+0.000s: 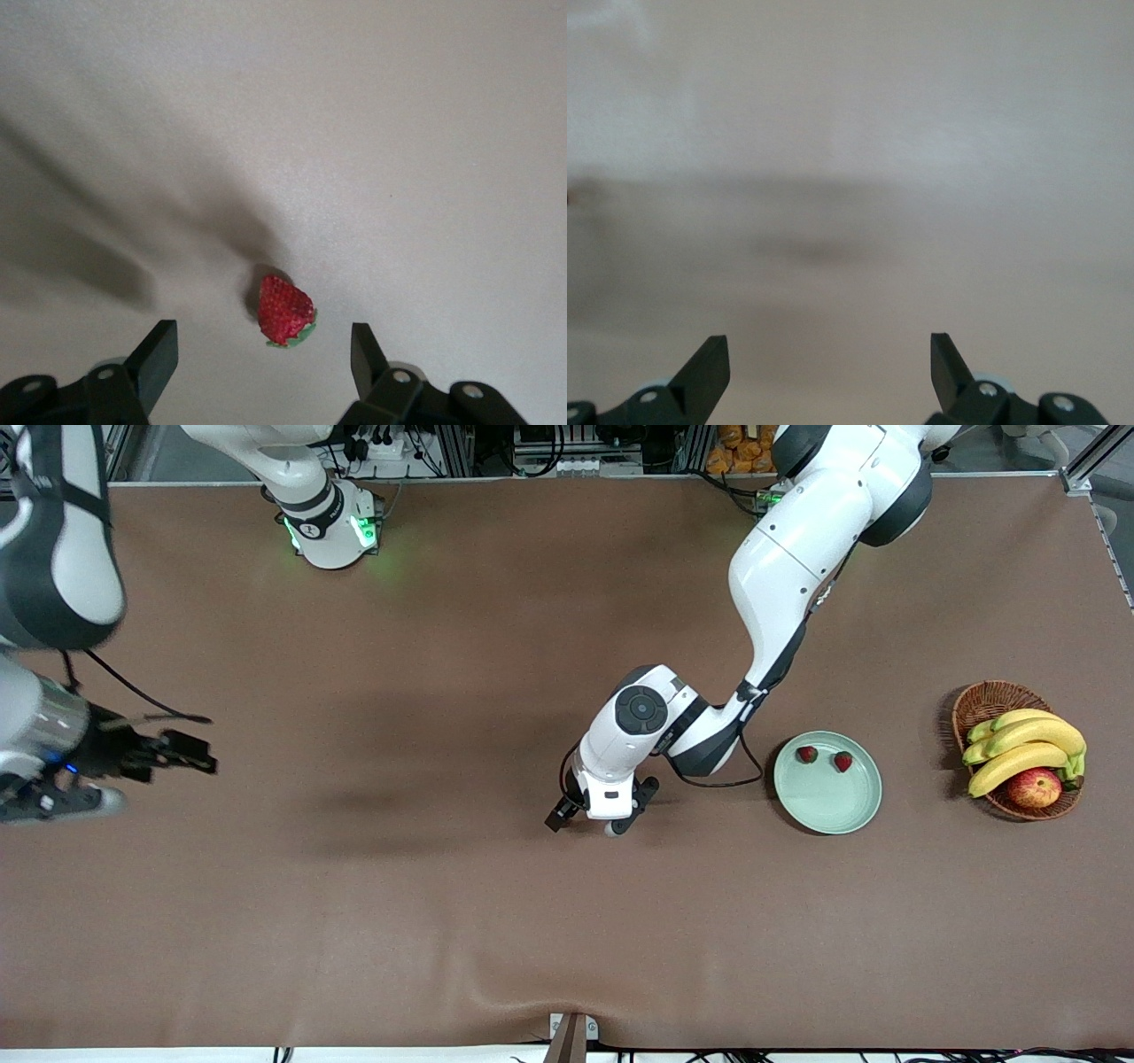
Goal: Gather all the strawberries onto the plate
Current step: 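Release the third strawberry and raise the right gripper away, then grasp the third strawberry with the left gripper while the right arm retracts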
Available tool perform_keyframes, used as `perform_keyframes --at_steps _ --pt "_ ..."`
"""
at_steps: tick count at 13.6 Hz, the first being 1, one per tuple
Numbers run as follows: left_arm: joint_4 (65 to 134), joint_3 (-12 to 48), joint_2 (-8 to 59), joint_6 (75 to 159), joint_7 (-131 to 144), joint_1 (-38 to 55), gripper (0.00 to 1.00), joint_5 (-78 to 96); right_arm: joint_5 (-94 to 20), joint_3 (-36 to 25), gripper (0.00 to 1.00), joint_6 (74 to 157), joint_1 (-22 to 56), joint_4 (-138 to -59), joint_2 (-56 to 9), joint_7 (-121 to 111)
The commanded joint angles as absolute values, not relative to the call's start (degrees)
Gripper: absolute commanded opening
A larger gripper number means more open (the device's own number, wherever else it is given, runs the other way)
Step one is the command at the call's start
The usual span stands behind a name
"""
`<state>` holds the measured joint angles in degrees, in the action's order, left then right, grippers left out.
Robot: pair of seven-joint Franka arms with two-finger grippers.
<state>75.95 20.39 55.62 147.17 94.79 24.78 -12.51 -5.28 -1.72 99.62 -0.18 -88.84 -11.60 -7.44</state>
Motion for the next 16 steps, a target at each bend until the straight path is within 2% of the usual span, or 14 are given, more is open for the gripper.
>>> perform_keyframes --at_steps 1,8,10,11,12,13,14,16 --pt "73.39 19.51 57.74 148.45 95.45 26.01 0.83 -11.34 -3.34 -0.62 1.00 96.35 -2.28 -94.75 -3.70 -7.03" --pt "71.63 19.42 60.46 151.08 96.42 26.81 0.65 -11.42 -2.02 -0.09 1.00 85.35 -5.62 -94.48 3.95 -1.94" --pt "71.54 19.34 61.25 151.26 96.33 26.81 0.55 -11.34 -1.93 0.00 1.00 84.81 -6.41 -94.40 3.96 -1.06" --pt "71.63 19.16 61.35 151.61 96.33 26.89 0.49 -11.34 -1.67 0.17 1.00 84.81 -6.68 -94.31 3.96 -1.05" --pt "71.63 19.16 61.17 151.61 96.33 26.81 0.37 -11.34 -0.54 0.78 1.00 84.81 -6.68 -94.22 3.96 -1.05" --pt "71.72 19.16 60.82 151.61 96.15 26.37 0.16 -11.42 0.86 1.23 1.00 84.73 -6.68 -93.78 3.87 -0.97" --pt "71.89 19.16 60.12 151.52 95.98 25.15 0.00 -11.43 1.23 1.23 1.00 84.55 -6.51 -93.43 3.87 -0.97" --pt "73.64 19.95 56.97 151.18 96.15 21.81 0.00 -11.60 1.23 1.23 1.00 83.77 -6.42 -92.73 3.69 0.52"
